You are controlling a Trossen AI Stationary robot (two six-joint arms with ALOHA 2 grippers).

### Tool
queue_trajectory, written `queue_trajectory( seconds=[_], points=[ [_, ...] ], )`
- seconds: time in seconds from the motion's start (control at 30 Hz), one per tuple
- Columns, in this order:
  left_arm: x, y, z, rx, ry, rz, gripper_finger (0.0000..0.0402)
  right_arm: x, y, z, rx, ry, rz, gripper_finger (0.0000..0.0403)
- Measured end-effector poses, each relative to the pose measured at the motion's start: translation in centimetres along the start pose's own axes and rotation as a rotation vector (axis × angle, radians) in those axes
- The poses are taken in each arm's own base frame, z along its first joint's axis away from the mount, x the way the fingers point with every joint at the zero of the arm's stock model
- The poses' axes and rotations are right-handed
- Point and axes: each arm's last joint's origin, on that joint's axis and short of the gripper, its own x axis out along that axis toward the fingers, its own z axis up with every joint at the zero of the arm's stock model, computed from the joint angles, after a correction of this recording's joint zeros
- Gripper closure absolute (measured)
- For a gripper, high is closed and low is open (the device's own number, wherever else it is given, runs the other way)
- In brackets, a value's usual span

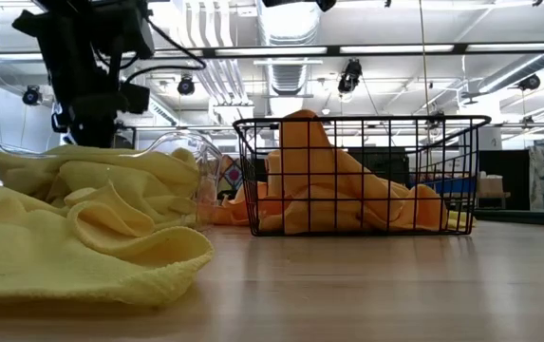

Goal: Sort microfiber towel by color & place in baskets
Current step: Put the yellow towel into the transparent bin, then adjust the black wire basket

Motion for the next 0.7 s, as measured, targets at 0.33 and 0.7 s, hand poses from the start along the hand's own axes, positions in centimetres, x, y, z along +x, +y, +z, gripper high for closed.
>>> queue_trajectory(
  seconds=[0.33,0.7],
  points=[
    [-4.1,0.0,1.1,0.000,-0.094,-0.073,0.0364,0.5,0.2,-1.0,-0.005,0.028,0.001,0.0263],
    [-8.7,-1.4,1.8,-0.026,-0.307,-0.141,0.0364,0.5,0.2,-1.7,0.145,0.088,0.000,0.0264]
  ],
)
